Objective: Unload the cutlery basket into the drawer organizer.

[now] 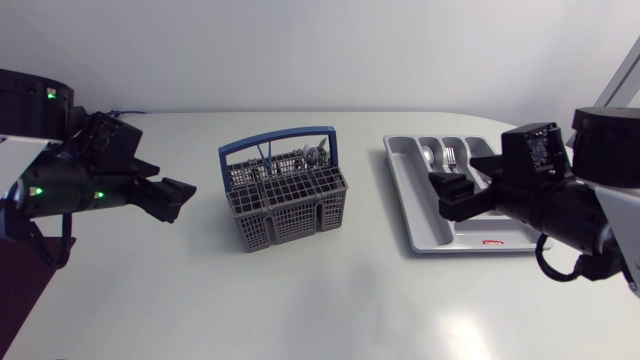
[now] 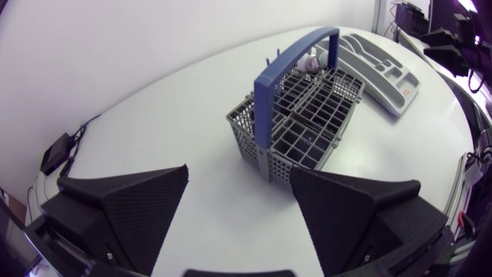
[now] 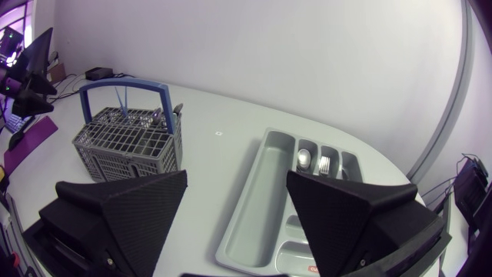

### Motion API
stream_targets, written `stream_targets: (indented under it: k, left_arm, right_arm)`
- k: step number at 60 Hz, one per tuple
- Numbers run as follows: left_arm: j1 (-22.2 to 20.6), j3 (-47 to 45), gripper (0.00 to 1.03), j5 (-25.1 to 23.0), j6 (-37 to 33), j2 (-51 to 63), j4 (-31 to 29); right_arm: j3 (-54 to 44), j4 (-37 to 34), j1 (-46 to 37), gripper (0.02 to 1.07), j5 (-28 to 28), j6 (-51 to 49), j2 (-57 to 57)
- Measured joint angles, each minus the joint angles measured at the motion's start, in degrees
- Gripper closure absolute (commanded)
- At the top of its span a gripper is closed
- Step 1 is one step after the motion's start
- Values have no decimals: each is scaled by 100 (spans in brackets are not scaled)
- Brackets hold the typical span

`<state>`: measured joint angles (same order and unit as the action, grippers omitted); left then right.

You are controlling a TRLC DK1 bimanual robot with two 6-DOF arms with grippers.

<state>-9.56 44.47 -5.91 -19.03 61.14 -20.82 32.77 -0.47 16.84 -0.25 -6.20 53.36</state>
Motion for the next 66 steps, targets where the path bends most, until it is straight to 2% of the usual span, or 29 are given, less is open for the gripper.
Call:
stream_targets:
  k: [6, 16, 21, 25, 28, 35, 41, 43, 46, 50, 53, 57, 66]
  left_arm:
    - [0, 28, 10, -326, -302, 133, -212]
    - [26, 136, 10, -1349, -885, 219, -664]
    - [96, 295, 10, -1532, -1132, 420, -715]
    - [177, 426, 10, -1637, -1287, 634, -719]
    - [258, 527, 11, -1764, -1360, 800, -721]
    - [455, 811, 23, -1908, -1451, 1213, -721]
    - [599, 994, 49, -2149, -1563, 1462, -717]
    - [649, 1019, 60, -2260, -1582, 1513, -697]
    - [743, 1029, 65, -2391, -1617, 1589, -570]
    - [872, 1034, 71, -2455, -1624, 1705, -273]
    - [970, 1034, 75, -2494, -1644, 1851, 162]
    - [1073, 1034, 77, -2518, -1644, 2000, 608]
    - [1211, 1167, 78, -2929, -1685, 2441, 857]
  right_arm:
    - [175, -85, 72, 19, -131, -256, 254]
    - [452, -531, 470, 19, -155, -1097, 420]
    - [658, -717, 560, 20, -352, -1314, 629]
    - [798, -798, 564, 26, -608, -1473, 874]
    - [839, -815, 595, 34, -684, -1554, 1034]
    - [901, -839, 651, 60, -1019, -1703, 1405]
    - [1012, -839, 675, 87, -1204, -1705, 1641]
    - [1071, -835, 675, 91, -1235, -1703, 1720]
    - [1180, -831, 675, 101, -1349, -1700, 1862]
    - [1325, -831, 675, 102, -1438, -1698, 2070]
    - [1488, -831, 675, 102, -1499, -1696, 2330]
    - [1600, -820, 675, 102, -1508, -1696, 2597]
    - [1690, -787, 715, 102, -1574, -1700, 3062]
